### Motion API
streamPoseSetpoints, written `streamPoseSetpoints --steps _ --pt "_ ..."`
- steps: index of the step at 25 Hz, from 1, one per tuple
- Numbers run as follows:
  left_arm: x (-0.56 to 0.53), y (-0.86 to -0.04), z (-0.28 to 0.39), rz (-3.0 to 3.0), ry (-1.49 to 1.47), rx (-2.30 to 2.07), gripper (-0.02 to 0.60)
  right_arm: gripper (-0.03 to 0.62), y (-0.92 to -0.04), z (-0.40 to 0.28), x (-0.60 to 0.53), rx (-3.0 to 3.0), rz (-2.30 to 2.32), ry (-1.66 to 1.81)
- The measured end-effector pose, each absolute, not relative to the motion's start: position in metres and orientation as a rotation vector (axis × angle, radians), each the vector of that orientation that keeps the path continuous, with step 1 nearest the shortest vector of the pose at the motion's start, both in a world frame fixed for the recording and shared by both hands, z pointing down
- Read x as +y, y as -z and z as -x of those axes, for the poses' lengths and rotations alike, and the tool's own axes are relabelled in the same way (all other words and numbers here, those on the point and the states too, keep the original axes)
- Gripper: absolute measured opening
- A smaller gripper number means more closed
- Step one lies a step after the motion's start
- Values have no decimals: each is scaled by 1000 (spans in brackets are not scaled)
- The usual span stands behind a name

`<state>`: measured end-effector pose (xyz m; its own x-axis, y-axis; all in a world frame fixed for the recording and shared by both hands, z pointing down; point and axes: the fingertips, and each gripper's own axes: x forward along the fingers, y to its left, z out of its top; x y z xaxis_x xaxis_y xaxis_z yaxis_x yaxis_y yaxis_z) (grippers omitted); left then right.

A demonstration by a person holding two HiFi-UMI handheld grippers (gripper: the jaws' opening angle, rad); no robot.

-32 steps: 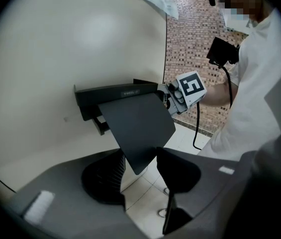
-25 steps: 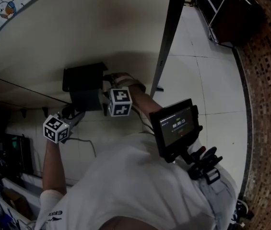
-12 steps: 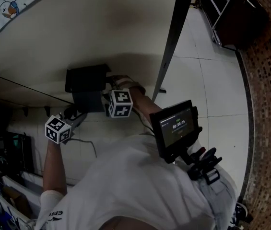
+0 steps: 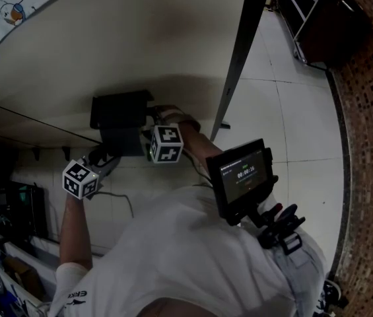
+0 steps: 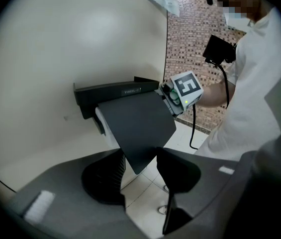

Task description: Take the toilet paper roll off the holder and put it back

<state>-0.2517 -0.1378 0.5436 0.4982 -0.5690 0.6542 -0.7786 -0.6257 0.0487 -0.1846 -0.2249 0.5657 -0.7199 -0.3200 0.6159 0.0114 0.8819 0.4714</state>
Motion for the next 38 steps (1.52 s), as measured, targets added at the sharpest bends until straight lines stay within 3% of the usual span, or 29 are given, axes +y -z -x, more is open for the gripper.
streamPoseSetpoints --steps 14,25,38 --pt "-153 -559 262 -2408 -887 -1189 183 279 -559 175 -238 -2398 -342 453" --pt "-178 -574 266 -2402 -915 -1330 140 238 -539 134 -236 -2486 -583 293" --pt "-186 -580 263 -2375 -931 -1465 133 183 -507 111 -227 -2607 -779 128"
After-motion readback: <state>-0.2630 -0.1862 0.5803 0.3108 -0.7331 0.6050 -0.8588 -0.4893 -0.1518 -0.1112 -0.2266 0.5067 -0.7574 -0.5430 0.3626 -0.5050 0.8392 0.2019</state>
